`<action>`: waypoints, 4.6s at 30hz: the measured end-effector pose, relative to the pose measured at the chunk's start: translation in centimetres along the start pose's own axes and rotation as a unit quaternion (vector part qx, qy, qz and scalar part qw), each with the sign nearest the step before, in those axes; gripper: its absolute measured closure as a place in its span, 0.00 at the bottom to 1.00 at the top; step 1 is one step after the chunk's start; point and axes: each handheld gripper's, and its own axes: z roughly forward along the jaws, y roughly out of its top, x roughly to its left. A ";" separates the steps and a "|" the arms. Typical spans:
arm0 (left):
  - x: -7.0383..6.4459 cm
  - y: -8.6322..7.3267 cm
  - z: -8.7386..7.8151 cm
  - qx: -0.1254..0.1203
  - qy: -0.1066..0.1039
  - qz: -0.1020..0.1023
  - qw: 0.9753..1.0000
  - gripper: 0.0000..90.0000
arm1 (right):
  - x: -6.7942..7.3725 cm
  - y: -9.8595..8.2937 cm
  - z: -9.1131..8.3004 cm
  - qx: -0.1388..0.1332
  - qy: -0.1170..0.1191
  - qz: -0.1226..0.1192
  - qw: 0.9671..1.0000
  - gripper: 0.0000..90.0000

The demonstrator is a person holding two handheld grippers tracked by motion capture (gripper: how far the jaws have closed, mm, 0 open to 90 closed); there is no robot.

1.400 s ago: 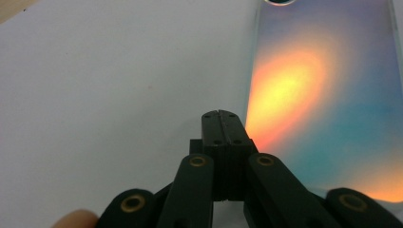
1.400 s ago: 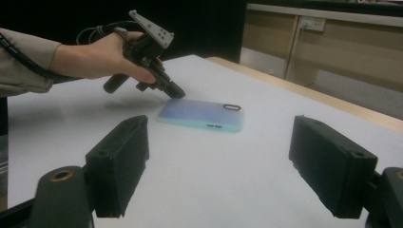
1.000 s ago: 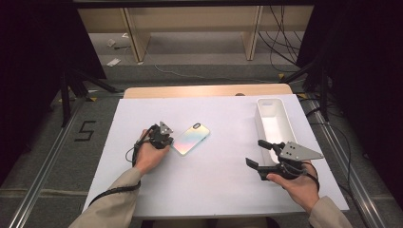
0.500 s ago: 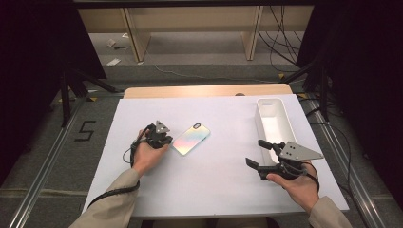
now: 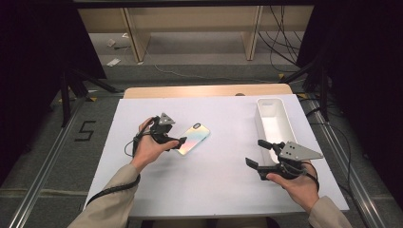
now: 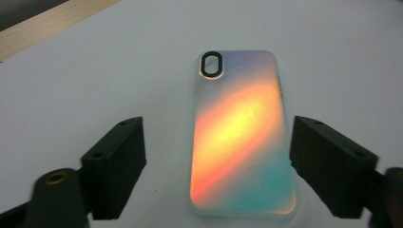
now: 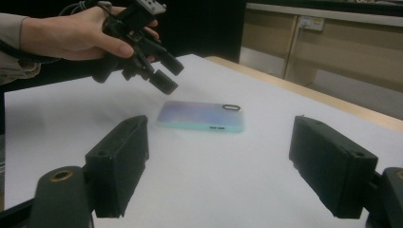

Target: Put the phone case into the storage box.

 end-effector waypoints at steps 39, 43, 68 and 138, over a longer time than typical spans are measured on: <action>-1.3 1.9 5.4 0.136 -0.019 0.059 0.989 0.01 | -0.7 0.3 -0.8 -0.016 -0.016 0.002 1.000 0.18; -1.2 1.9 5.5 0.137 -0.021 0.056 0.989 0.04 | -0.7 0.3 -0.8 -0.016 -0.016 0.001 1.000 0.17; -1.3 2.7 6.0 0.188 -0.035 0.069 0.979 0.14 | -0.6 0.2 -0.6 -0.012 -0.013 0.001 1.000 0.18; -0.6 1.5 3.7 0.103 -0.047 0.011 0.994 0.19 | -0.5 0.1 -0.4 -0.005 -0.014 0.000 1.000 0.18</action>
